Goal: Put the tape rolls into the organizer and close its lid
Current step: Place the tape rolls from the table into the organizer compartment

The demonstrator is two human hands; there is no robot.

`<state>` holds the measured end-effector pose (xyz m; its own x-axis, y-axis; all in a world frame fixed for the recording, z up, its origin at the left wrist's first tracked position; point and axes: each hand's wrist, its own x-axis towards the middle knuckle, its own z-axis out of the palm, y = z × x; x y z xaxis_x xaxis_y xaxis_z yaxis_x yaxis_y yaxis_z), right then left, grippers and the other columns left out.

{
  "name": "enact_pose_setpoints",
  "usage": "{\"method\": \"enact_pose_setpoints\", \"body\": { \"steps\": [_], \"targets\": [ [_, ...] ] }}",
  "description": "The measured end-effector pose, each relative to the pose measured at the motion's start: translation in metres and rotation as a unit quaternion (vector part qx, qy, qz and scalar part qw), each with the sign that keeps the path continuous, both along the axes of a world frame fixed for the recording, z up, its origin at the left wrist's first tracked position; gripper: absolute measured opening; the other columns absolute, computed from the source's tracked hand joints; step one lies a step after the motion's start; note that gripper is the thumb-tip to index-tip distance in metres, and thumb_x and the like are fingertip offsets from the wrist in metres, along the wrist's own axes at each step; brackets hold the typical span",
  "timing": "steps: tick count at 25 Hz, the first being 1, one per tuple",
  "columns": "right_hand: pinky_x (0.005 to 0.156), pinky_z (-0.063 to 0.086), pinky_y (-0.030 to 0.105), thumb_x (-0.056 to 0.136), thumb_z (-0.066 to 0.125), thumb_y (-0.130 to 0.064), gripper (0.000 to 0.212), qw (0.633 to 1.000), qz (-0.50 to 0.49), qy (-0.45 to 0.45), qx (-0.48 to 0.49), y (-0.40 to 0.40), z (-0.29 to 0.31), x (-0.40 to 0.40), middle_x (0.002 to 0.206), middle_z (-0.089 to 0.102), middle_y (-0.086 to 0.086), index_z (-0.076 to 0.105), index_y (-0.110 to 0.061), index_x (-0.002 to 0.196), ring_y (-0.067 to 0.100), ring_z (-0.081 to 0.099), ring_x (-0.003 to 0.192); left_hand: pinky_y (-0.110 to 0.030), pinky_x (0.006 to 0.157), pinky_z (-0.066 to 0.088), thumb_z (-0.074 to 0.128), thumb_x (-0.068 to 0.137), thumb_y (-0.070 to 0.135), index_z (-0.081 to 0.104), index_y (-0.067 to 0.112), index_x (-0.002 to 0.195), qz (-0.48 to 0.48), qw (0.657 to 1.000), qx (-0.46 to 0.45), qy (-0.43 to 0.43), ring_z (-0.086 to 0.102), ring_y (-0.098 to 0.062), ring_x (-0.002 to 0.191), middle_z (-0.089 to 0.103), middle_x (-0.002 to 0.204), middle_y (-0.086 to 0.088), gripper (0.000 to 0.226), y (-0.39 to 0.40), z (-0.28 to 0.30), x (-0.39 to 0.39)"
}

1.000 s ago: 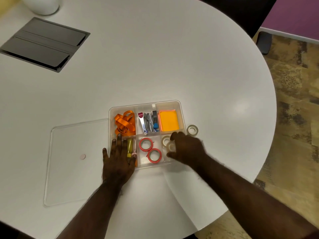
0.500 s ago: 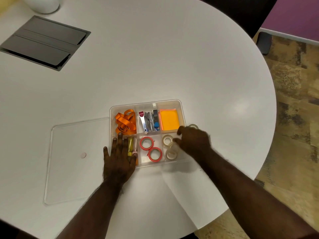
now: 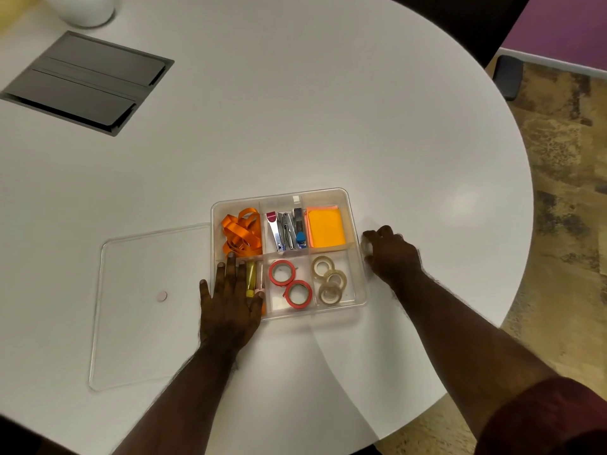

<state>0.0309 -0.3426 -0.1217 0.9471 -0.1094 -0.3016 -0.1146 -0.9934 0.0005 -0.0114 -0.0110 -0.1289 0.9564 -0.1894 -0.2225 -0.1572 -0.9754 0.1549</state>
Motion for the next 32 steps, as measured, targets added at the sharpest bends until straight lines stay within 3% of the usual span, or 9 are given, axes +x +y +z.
{"method": "enact_pose_setpoints", "body": {
  "steps": [2, 5, 10, 13, 17, 20, 24, 28, 32],
  "targets": [
    [0.073, 0.057, 0.039, 0.092, 0.054, -0.032, 0.037, 1.000, -0.019, -0.016, 0.001, -0.001, 0.000, 0.001, 0.119, 0.054, 0.010, 0.053, -0.016, 0.125, 0.031, 0.059, 0.099, -0.065, 0.117, 0.013, 0.020, 0.092, 0.054, 0.016, 0.014, 0.153, 0.008, 1.000, -0.003, 0.004, 0.012, -0.032, 0.149, 0.009, 0.163, -0.011, 0.074, 0.000, -0.001, 0.001],
    [0.074, 0.056, 0.040, 0.086, 0.063, -0.035, 0.045, 0.994, -0.057, -0.049, 0.074, -0.007, 0.013, 0.005, 0.121, 0.057, 0.011, 0.055, -0.016, 0.126, 0.033, 0.057, 0.106, -0.065, 0.117, 0.013, 0.018, 0.091, 0.055, 0.014, 0.014, 0.153, 0.011, 1.000, -0.004, 0.003, 0.011, -0.032, 0.149, 0.008, 0.163, -0.010, 0.075, -0.001, -0.002, 0.001],
    [0.070, 0.052, 0.035, 0.079, 0.071, -0.036, 0.052, 0.986, 0.030, -0.080, 0.146, 0.015, 0.046, -0.006, 0.121, 0.058, 0.003, 0.053, -0.025, 0.126, 0.027, 0.056, 0.107, -0.066, 0.116, 0.016, 0.020, 0.092, 0.054, 0.018, 0.012, 0.152, 0.009, 1.000, -0.007, -0.001, 0.016, -0.034, 0.148, 0.013, 0.162, -0.013, 0.074, -0.002, 0.001, 0.000],
    [0.070, 0.053, 0.033, 0.082, 0.070, -0.034, 0.049, 0.990, 0.088, -0.027, 0.106, 0.044, 0.050, -0.025, 0.122, 0.059, 0.001, 0.051, -0.028, 0.127, 0.024, 0.062, 0.101, -0.068, 0.115, 0.019, 0.021, 0.092, 0.053, 0.019, 0.011, 0.152, 0.003, 1.000, -0.008, -0.002, 0.018, -0.035, 0.148, 0.015, 0.161, -0.014, 0.073, -0.003, 0.002, 0.000],
    [0.078, 0.056, 0.037, 0.086, 0.069, -0.033, 0.051, 0.994, 0.100, 0.034, 0.013, 0.068, 0.040, -0.038, 0.125, 0.060, 0.009, 0.049, -0.017, 0.130, 0.028, 0.066, 0.100, -0.067, 0.115, 0.017, 0.020, 0.092, 0.053, 0.019, 0.011, 0.152, 0.007, 1.000, -0.006, -0.002, 0.017, -0.035, 0.148, 0.014, 0.161, -0.013, 0.073, -0.002, 0.004, 0.000],
    [0.078, 0.056, 0.037, 0.088, 0.065, -0.042, 0.046, 0.995, 0.084, 0.043, 0.015, 0.070, 0.036, -0.033, 0.122, 0.061, 0.008, 0.054, -0.015, 0.123, 0.028, 0.068, 0.096, -0.069, 0.113, 0.022, 0.026, 0.093, 0.050, 0.025, 0.008, 0.150, -0.002, 1.000, -0.005, -0.010, 0.021, -0.036, 0.146, 0.019, 0.160, -0.016, 0.071, -0.002, 0.004, -0.001],
    [0.080, 0.056, 0.037, 0.092, 0.062, -0.028, 0.034, 0.992, 0.117, 0.028, 0.032, 0.070, 0.034, -0.016, 0.121, 0.063, 0.007, 0.058, -0.016, 0.124, 0.027, 0.070, 0.094, -0.069, 0.113, 0.022, 0.027, 0.093, 0.050, 0.025, 0.008, 0.150, -0.001, 1.000, -0.004, -0.009, 0.021, -0.036, 0.146, 0.020, 0.160, -0.016, 0.071, -0.002, 0.002, -0.001],
    [0.088, 0.053, 0.036, 0.093, 0.062, -0.028, 0.030, 0.988, 0.143, 0.056, 0.009, 0.077, 0.028, -0.010, 0.118, 0.068, 0.006, 0.062, -0.014, 0.119, 0.026, 0.066, 0.106, -0.068, 0.114, 0.020, 0.024, 0.092, 0.052, 0.023, 0.009, 0.151, 0.003, 1.000, -0.012, -0.010, 0.020, -0.035, 0.147, 0.018, 0.160, -0.015, 0.072, -0.002, 0.002, -0.001],
    [0.086, 0.054, 0.035, 0.092, 0.063, -0.024, 0.023, 0.989, 0.142, 0.052, -0.006, 0.080, 0.024, -0.006, 0.112, 0.071, 0.007, 0.065, -0.011, 0.111, 0.026, 0.068, 0.102, -0.066, 0.116, 0.017, 0.021, 0.092, 0.053, 0.021, 0.011, 0.152, 0.008, 1.000, -0.014, -0.009, 0.018, -0.034, 0.148, 0.016, 0.161, -0.013, 0.073, -0.002, 0.001, -0.001]
  ]
}}
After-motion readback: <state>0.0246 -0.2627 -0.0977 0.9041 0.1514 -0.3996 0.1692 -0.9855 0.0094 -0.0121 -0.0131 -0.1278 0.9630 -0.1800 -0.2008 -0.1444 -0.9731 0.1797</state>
